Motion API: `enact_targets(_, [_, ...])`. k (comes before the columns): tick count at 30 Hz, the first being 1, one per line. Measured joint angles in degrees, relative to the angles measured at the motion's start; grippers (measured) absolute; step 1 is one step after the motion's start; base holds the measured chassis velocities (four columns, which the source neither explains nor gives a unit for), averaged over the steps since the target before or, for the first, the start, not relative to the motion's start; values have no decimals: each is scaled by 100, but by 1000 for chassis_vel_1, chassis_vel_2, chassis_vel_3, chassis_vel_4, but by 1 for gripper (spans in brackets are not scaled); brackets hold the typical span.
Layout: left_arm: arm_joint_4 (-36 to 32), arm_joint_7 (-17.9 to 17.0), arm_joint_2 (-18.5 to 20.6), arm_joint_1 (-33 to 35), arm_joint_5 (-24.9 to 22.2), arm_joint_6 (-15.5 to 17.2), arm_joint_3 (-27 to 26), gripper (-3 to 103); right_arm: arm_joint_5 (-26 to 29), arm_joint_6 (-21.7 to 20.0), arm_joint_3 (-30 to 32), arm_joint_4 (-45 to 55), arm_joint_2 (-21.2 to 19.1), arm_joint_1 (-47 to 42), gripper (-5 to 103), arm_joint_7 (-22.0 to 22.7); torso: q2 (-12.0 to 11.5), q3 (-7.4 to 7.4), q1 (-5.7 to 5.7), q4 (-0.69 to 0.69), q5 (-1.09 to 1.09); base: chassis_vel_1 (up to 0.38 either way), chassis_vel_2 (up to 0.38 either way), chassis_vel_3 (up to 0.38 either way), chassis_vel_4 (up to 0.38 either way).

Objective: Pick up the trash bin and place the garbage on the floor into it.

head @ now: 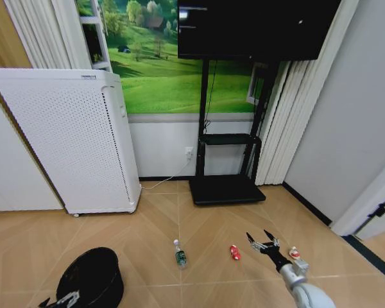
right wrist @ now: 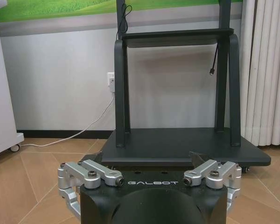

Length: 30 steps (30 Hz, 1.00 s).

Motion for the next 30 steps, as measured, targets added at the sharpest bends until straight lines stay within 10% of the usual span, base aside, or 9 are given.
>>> enact_targets(13, [471,98,17,-174,-48,-178,-3,85,-22,-27,-25,-6,-11,40,100,31,7,1,1,0,6,0,0,0,0])
enact_targets(30, [202,139,-66,-155,44,-287,81,20,1,113,-81,-162,-8,21,100,19,9,7,2,0,-2,0,0,0,0])
